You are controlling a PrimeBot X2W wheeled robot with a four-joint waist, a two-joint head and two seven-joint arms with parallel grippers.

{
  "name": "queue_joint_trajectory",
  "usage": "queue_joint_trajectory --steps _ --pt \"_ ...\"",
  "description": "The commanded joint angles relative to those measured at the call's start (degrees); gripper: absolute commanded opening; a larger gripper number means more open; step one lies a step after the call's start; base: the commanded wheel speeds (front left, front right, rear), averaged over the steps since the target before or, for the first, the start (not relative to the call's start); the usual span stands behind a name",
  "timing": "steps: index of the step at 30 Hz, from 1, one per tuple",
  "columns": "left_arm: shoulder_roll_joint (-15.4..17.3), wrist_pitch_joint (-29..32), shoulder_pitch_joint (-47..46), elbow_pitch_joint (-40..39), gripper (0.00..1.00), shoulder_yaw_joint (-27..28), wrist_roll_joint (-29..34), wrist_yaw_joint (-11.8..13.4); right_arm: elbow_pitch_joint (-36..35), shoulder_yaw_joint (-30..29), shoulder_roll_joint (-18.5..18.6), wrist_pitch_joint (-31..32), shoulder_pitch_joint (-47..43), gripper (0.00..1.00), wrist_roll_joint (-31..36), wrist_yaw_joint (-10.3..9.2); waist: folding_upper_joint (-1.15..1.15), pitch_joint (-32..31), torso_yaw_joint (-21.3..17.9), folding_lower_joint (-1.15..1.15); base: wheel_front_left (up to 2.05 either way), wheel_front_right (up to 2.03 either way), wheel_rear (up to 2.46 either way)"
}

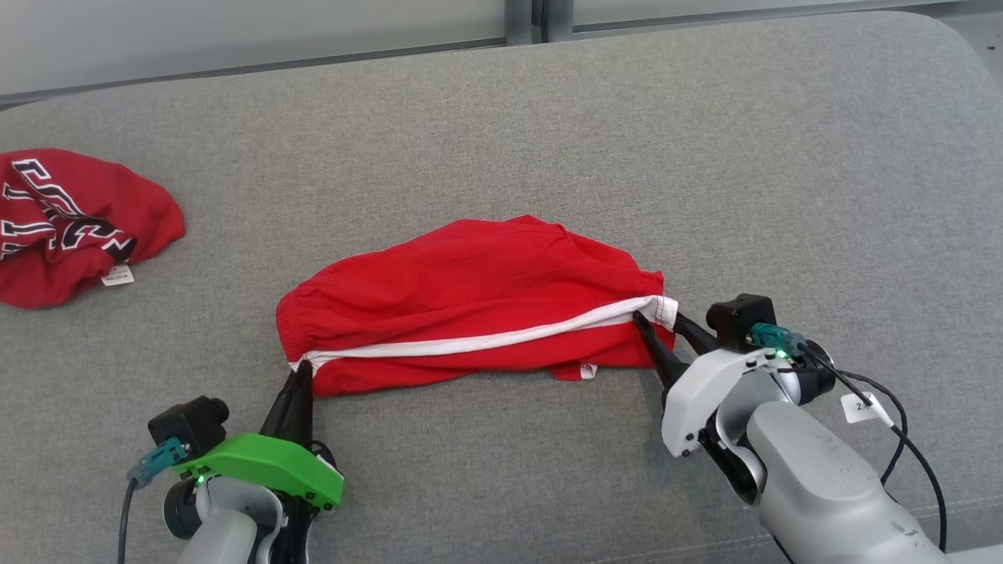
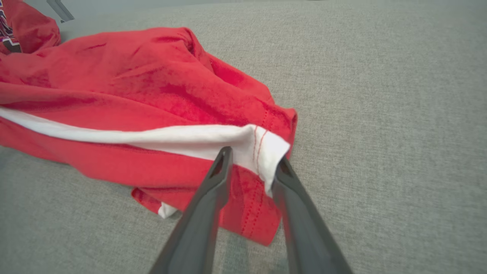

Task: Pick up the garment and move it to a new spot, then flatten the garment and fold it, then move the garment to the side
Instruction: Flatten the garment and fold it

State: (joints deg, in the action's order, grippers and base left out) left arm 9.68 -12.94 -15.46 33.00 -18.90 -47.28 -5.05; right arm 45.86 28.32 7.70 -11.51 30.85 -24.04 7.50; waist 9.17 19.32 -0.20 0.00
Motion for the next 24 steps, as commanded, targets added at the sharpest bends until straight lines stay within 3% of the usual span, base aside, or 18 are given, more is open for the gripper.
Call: queue_joint_trajectory --steps 1,3,5,6,7,15,24 --pt "0.3 -0.3 -0.8 0.1 0.0 -0.1 -0.3 -0.3 0.5 0.2 -0.1 -0.5 0.5 0.47 -0.2 -0.02 0.0 0.0 0.0 0.0 0.0 0.0 0.0" --pt "0.4 -0.3 -0.8 0.1 0.0 -0.1 -0.4 -0.3 1.2 0.2 -0.3 -1.1 1.1 0.41 -0.4 -0.02 0.0 -0.1 0.0 0.0 0.0 0.0 0.0" --pt "0.4 -0.4 -0.8 0.1 0.0 -0.2 -0.4 -0.2 1.6 0.2 -0.4 -1.8 1.6 0.27 -0.3 -0.02 0.0 -0.1 0.0 0.0 0.0 0.0 0.0" --pt "0.4 -0.4 -0.7 0.1 0.0 -0.2 -0.5 -0.2 1.9 0.2 -0.5 -2.0 1.7 0.1 -0.3 -0.02 0.0 -0.1 0.0 0.0 0.0 0.0 0.0" --pt "0.4 -0.4 -0.7 0.1 0.0 -0.2 -0.5 -0.2 2.0 0.1 -0.5 -2.3 1.9 0.0 -0.4 -0.02 0.0 -0.2 0.0 0.0 0.0 0.0 0.0" --pt "0.1 -1.1 -0.2 -3.1 0.0 0.9 -1.8 -0.9 -1.8 -0.8 1.4 -3.5 1.7 0.0 -0.7 -0.02 0.0 -1.3 -0.4 0.0 0.0 0.0 0.0" --pt "1.2 -0.1 -1.1 -14.4 0.0 1.7 -3.1 -0.9 -15.9 -2.1 7.7 -1.7 -0.3 0.0 -3.6 -0.02 0.0 -4.5 -1.4 0.0 0.0 0.0 0.0"
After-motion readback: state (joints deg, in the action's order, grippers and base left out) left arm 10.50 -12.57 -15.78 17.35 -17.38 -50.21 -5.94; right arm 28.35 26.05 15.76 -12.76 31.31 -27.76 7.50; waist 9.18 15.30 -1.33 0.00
